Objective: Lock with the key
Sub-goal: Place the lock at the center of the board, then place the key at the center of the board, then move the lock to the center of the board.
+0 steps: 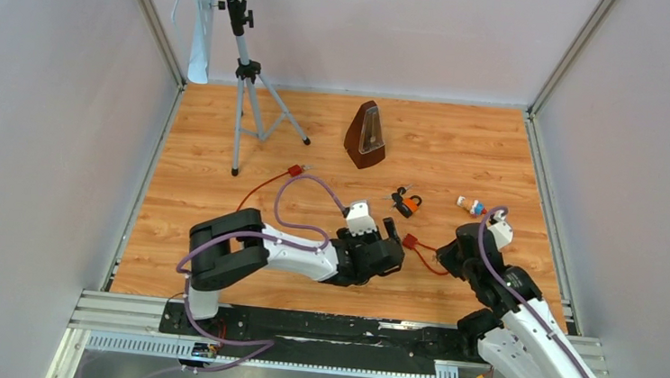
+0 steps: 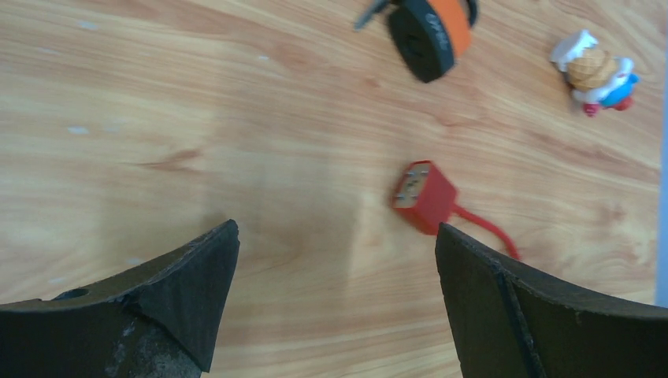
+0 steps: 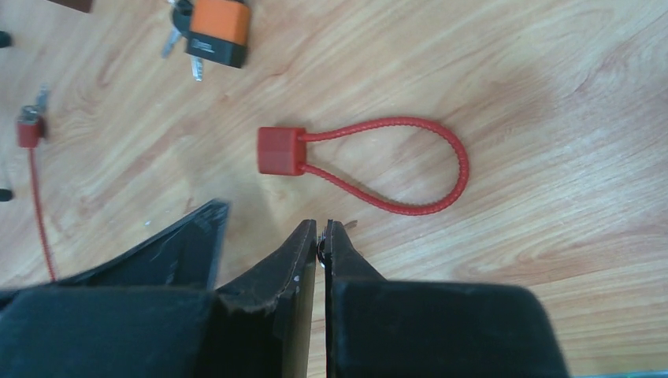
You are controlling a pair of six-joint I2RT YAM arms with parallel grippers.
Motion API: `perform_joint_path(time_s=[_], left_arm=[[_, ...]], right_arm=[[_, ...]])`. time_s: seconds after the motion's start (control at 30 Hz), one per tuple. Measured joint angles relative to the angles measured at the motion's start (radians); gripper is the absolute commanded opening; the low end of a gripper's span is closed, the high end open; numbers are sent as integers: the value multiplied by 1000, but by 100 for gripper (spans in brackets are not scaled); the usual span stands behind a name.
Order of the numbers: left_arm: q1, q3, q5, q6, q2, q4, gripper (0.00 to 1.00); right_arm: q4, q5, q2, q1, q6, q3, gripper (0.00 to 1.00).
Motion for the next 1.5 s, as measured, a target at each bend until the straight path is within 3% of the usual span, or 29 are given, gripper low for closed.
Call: perform_joint_path(time_s=[0.3, 0.53, 0.77, 0.87, 1.0, 1.1, 1.27, 1.5], left_arm=[[-8, -146, -169, -24, -252, -258, 100], [-9, -189, -317, -70, -419, -538, 100], [24, -222, -372, -58, -556, -774, 100], [116, -302, -317, 68, -690, -723, 100], [350, -437, -151, 271, -872, -591, 100], [494, -482, -60, 363, -922, -552, 100], [679, -488, 71, 455, -883, -510, 100], [890, -487, 188, 518, -687, -463, 100]], right_arm=[[152, 6, 167, -19, 23, -119, 10], [224, 21, 233, -37, 16, -125, 40], [241, 18, 239, -39, -13, -73, 45], [257, -2, 254, -39, -23, -40, 45], [280, -33, 277, -39, -31, -17, 45], [281, -56, 287, -39, -34, -14, 44], [282, -85, 286, -39, -34, -14, 44], [283, -102, 263, -39, -42, -14, 44]])
